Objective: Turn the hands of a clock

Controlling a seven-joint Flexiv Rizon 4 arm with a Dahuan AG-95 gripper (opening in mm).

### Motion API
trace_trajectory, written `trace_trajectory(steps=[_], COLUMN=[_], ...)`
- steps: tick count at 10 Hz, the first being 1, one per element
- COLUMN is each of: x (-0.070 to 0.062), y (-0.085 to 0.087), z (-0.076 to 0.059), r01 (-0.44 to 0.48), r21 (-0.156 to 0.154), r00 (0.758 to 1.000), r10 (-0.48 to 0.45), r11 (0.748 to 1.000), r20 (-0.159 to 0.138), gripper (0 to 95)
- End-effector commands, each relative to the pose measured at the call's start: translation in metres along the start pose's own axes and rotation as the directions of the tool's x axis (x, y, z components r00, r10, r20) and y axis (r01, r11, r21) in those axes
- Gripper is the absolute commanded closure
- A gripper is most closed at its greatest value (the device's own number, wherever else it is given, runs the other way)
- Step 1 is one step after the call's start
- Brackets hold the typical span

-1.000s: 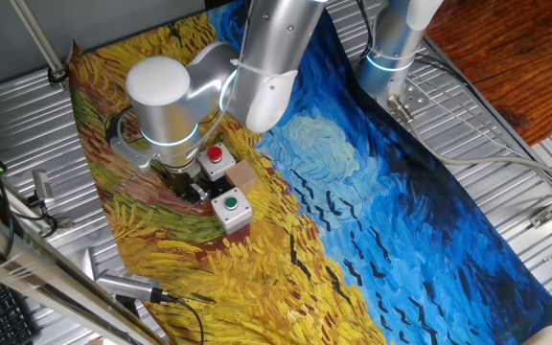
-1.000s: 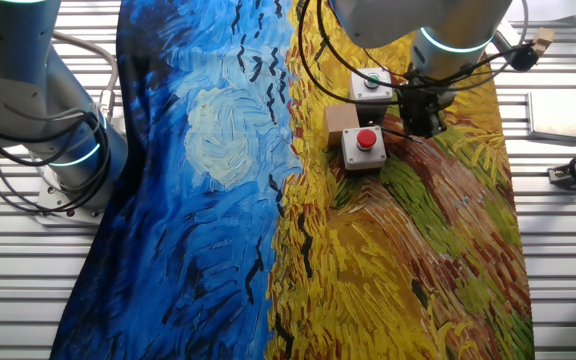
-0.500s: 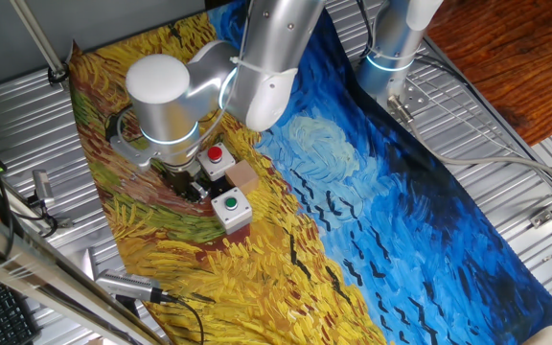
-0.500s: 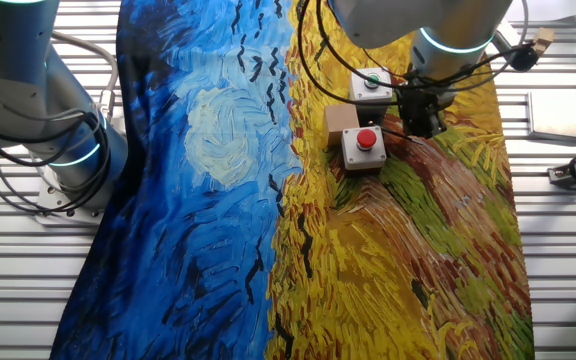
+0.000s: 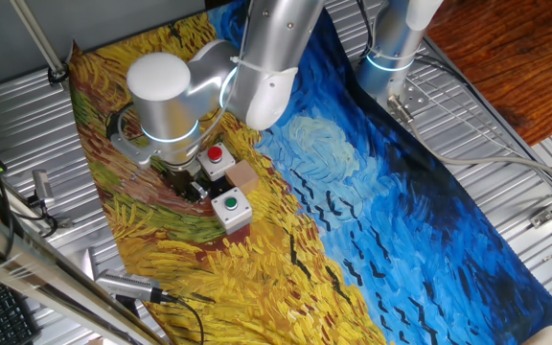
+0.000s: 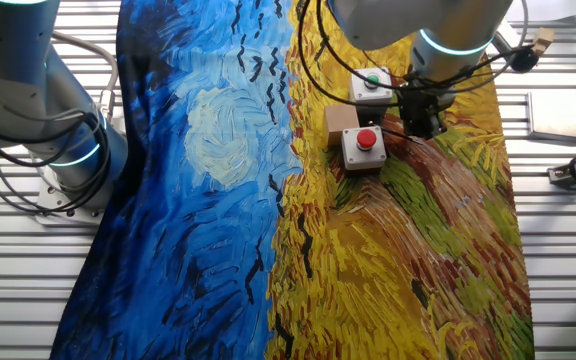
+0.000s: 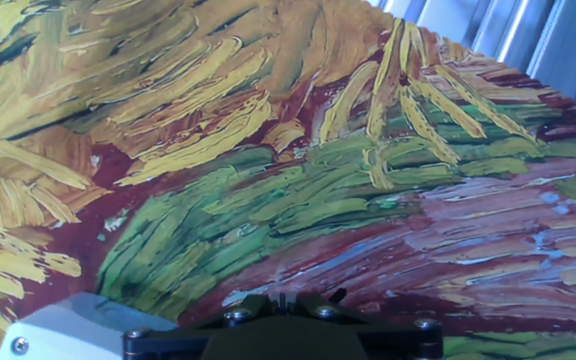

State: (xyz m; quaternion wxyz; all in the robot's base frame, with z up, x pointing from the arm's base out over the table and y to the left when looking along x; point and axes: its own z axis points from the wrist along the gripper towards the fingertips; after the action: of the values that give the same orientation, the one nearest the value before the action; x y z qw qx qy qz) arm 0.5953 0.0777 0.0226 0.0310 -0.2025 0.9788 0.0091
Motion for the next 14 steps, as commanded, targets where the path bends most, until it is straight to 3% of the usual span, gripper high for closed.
trace_trajectory(steps=[1, 5, 9, 12, 14], x=[0.000, 0.009, 0.012, 0.004, -0.003], y=[0.000, -0.018, -0.022, -0.020, -0.014], z=[0.001, -0.002, -0.003, -0.012, -0.010], r01=[-0.007, 0.030, 0.032, 0.033, 0.018], r21=[0.002, 0.003, 0.002, 0.003, -0.001], r00=[1.000, 1.000, 0.999, 0.999, 1.000], r10=[0.007, -0.030, -0.032, -0.033, -0.018], r11=[1.000, 1.000, 0.999, 0.999, 1.000], r20=[0.003, -0.004, -0.003, -0.009, -0.005], gripper=[95.0, 95.0, 95.0, 95.0, 95.0])
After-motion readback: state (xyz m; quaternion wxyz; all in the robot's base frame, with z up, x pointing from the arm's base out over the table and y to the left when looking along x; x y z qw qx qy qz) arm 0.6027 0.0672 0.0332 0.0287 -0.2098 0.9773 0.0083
